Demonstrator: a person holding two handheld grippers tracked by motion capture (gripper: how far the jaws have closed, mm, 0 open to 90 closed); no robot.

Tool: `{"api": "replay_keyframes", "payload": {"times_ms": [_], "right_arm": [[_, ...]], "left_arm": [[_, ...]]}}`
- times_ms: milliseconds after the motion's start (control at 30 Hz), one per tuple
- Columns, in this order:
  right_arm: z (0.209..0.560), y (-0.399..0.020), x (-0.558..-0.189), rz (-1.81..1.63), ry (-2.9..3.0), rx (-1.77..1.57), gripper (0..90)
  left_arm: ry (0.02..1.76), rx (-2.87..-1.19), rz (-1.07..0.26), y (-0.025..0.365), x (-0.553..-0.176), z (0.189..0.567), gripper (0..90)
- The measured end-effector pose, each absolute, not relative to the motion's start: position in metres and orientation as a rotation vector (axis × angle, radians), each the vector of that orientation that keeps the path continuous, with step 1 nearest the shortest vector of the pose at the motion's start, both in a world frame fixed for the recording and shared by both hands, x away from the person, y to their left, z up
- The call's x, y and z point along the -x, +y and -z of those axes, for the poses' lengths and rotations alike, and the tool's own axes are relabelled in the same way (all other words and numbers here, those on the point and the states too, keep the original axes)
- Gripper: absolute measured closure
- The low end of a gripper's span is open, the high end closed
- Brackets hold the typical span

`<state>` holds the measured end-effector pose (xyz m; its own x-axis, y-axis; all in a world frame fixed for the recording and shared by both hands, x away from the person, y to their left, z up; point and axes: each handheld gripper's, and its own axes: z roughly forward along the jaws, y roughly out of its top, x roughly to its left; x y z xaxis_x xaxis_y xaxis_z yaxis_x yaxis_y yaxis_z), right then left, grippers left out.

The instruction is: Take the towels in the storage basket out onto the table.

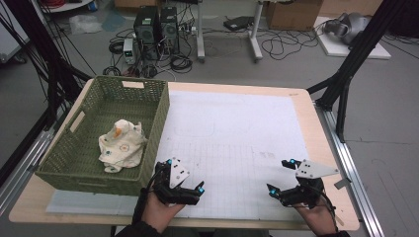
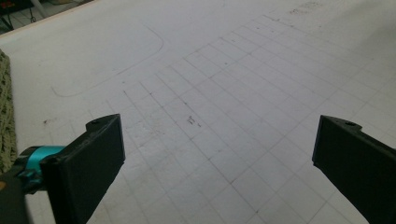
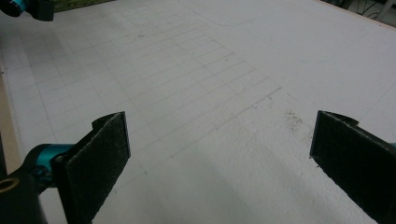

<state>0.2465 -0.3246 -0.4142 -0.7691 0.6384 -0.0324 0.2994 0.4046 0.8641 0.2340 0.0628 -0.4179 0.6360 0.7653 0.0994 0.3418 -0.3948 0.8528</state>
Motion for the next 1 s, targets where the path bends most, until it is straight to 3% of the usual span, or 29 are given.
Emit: {"api": "replay_keyframes", "payload": {"times_ms": [1000], "right_arm": [[0.4135, -0.3232, -0.2446, -1.31, 2.304, -0.798, 3.9]], "left_arm": [[0.861, -1.994, -0.579, 0.055, -0.2323, 0.4176, 2.8]]}}
